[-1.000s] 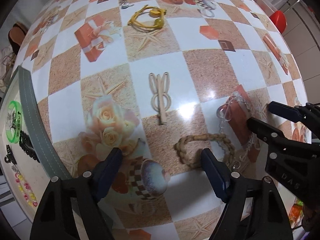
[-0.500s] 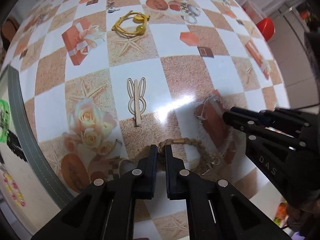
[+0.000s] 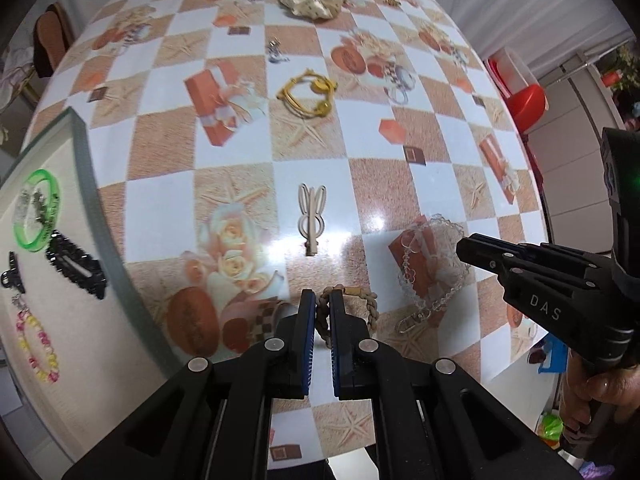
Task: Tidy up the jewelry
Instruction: 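Grasp the clear bracelet with the right tool while the left tool grasps the braided one, then release the clear bracelet into the tray with right tool while left tool releases its bracelet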
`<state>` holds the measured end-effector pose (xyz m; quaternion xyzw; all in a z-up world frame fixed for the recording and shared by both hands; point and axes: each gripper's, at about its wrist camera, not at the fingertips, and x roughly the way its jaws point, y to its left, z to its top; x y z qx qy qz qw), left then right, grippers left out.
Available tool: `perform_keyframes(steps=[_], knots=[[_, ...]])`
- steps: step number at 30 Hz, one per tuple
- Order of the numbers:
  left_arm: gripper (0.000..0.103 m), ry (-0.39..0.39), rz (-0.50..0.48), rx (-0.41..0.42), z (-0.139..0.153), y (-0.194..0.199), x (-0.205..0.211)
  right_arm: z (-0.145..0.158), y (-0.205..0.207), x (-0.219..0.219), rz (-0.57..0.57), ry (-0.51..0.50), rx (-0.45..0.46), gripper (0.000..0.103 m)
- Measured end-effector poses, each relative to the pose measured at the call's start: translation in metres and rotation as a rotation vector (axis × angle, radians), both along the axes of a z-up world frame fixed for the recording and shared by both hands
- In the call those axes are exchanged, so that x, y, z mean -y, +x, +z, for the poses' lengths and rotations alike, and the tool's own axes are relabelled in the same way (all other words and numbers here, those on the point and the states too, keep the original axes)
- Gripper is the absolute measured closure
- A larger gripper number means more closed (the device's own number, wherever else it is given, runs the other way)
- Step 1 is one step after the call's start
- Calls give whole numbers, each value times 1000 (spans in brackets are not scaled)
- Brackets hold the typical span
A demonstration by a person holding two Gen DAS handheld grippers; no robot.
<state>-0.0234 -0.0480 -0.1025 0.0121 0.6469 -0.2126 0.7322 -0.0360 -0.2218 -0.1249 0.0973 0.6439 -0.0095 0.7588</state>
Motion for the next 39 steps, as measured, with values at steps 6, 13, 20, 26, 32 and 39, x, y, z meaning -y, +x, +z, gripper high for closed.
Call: perform_keyframes(steps=[6, 13, 20, 26, 32, 39], knots=[[91, -10, 41, 26, 23, -2, -25, 20, -8, -4, 10, 5, 20, 95], [91, -16, 108, 58, 44, -2, -57, 43, 0, -20, 36, 15, 53, 94], [91, -17, 185, 84, 61, -7, -95, 69, 12, -47, 82, 35, 95, 94], [91, -13, 262, 98, 69, -17, -131, 90, 22, -84, 161, 60, 128, 94], [91, 2, 349, 98, 70, -31, -173, 104, 30, -134, 263, 88, 153, 94], [91, 7, 449, 75, 60, -49, -217, 104, 33, -197, 391, 130, 145, 94]])
